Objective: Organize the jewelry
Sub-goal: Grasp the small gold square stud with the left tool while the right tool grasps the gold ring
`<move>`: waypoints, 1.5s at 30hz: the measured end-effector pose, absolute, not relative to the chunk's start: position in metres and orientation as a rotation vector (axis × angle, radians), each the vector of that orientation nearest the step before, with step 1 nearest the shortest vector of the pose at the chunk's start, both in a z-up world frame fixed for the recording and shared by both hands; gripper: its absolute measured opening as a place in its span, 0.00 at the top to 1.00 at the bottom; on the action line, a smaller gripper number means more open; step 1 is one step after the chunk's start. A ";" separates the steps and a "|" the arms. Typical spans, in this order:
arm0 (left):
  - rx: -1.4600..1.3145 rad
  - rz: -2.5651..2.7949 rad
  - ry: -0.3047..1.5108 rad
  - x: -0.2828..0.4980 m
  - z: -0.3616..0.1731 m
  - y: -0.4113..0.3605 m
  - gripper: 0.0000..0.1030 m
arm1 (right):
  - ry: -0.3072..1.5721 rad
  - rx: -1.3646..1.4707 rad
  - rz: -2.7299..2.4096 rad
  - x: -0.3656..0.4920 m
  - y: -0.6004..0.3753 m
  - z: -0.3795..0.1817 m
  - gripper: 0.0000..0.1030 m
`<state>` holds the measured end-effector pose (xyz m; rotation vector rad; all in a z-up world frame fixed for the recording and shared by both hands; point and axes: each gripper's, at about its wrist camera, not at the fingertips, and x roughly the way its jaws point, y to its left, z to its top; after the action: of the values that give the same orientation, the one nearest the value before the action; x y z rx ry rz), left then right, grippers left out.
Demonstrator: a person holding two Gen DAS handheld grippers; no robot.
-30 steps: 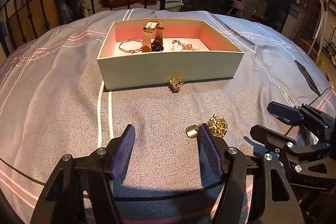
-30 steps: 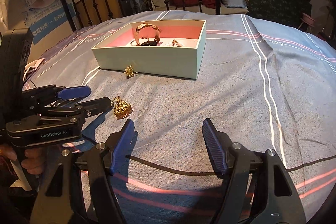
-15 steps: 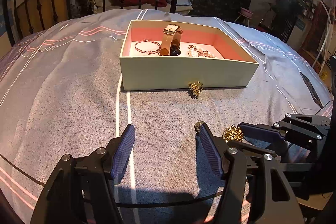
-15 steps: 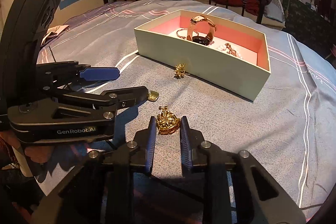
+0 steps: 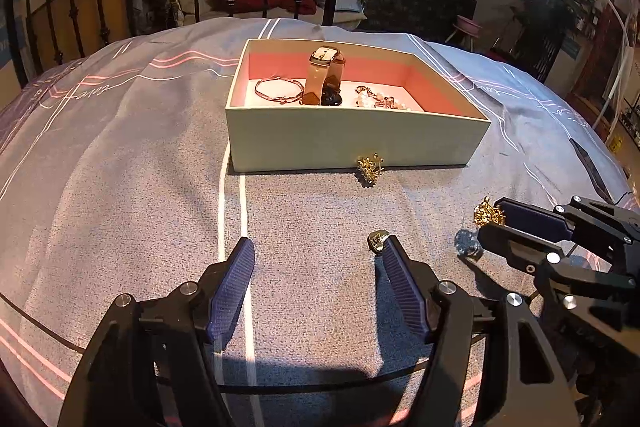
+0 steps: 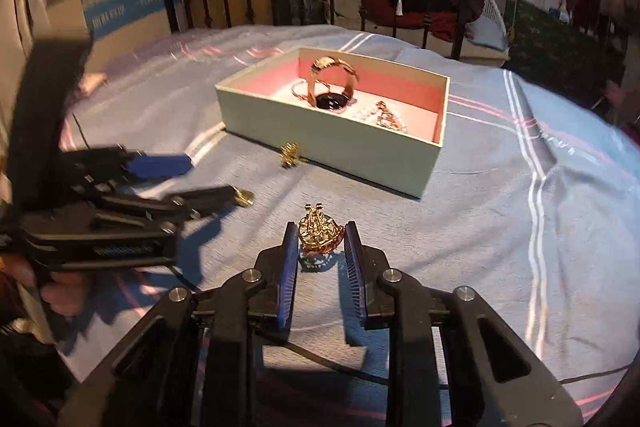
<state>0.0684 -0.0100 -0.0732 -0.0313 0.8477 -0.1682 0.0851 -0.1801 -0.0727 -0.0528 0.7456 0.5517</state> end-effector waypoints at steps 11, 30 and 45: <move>-0.021 -0.165 0.849 0.068 -0.074 -0.013 0.35 | 0.619 -0.365 0.507 0.064 -0.153 -0.054 0.28; -0.016 -0.200 0.849 0.065 -0.071 -0.020 0.35 | 0.803 -0.043 0.555 0.075 -0.196 -0.090 0.41; 0.115 -0.246 0.834 0.066 -0.075 -0.049 0.87 | 0.784 -0.143 0.511 0.065 -0.180 -0.094 0.75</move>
<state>0.0662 -0.0492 -0.0752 0.1153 0.8338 -0.2455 0.0655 -0.1795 -0.0943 -0.1429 0.7844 0.5112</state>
